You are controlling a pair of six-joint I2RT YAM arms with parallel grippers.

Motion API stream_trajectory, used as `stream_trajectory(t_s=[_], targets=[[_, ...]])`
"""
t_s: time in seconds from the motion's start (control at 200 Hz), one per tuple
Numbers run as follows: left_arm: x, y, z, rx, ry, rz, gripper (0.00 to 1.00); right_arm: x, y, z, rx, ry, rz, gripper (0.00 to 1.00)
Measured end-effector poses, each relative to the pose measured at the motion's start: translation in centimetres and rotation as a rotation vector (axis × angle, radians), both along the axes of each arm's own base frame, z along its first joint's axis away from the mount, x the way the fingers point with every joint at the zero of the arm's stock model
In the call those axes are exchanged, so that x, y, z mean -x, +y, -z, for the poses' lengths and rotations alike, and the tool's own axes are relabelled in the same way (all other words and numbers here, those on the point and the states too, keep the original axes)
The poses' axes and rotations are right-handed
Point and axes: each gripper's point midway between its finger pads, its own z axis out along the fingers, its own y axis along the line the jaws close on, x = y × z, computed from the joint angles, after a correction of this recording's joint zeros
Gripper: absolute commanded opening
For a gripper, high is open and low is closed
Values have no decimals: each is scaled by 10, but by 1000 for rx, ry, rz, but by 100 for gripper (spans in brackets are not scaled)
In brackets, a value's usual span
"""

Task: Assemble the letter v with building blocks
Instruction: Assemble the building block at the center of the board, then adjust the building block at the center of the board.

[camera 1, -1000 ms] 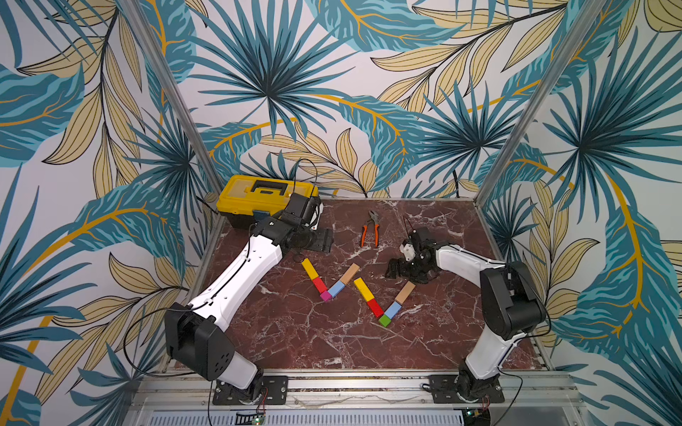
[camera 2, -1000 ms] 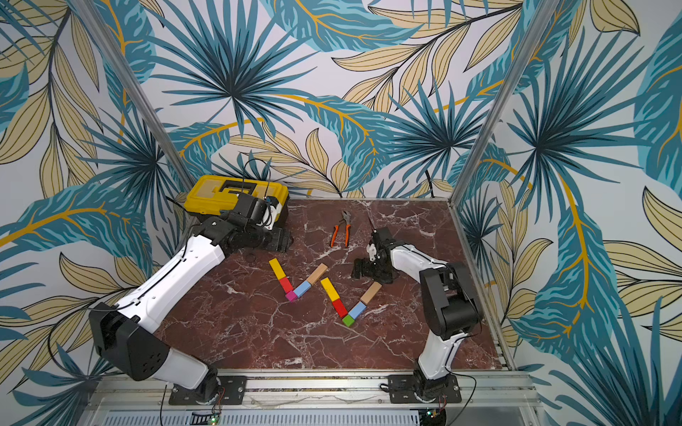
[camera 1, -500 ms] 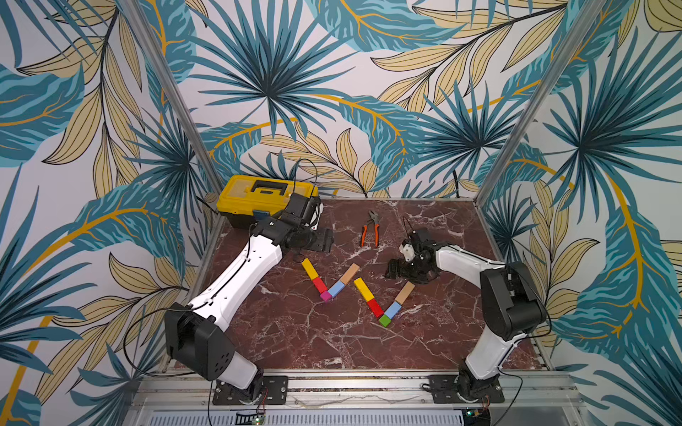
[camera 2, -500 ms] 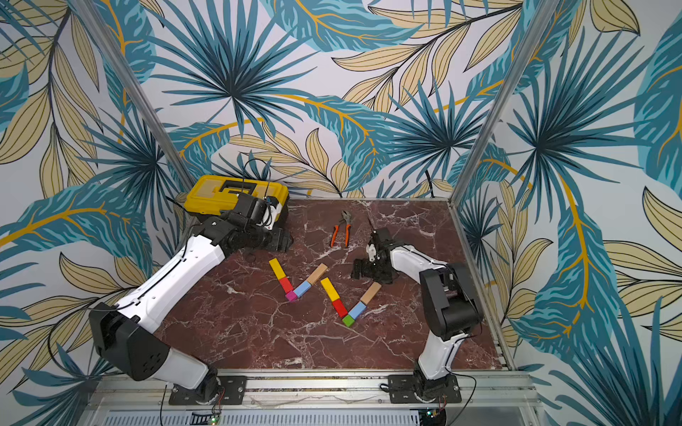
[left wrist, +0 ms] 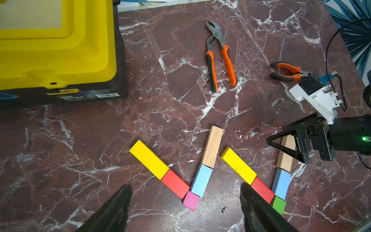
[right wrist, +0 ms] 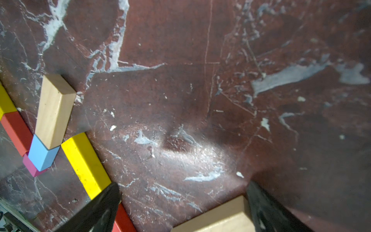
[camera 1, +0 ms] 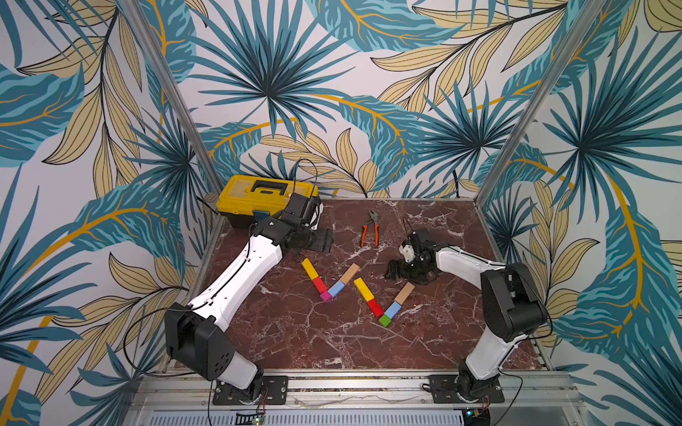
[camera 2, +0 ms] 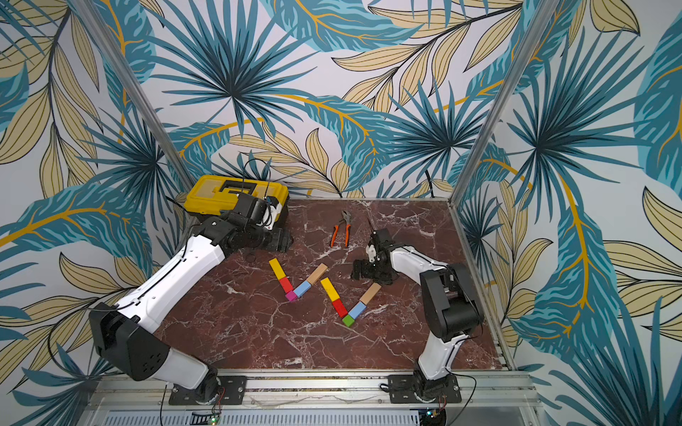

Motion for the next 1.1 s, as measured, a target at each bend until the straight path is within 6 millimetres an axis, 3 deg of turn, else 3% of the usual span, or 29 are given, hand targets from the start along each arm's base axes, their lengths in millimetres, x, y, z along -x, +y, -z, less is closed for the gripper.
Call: stream_trajectory(t_s=[0.321,0.551,0.716,0.932,1.102], targets=[[0,0,0,0,0,0,86,6,-7,-8,32,-18,11,99],[0,0,0,0,0,0,86,12,-12,-71,33,-185,42,100],[0,0,0,-1,0,0,86,52,5,-86,11,-224,22,100],[0,1,0,-1,0,-2,86,121,29,-57,-13,-147,20,100],[0,1,0,0,0,-2,86,152,51,-38,-24,-105,11,99]])
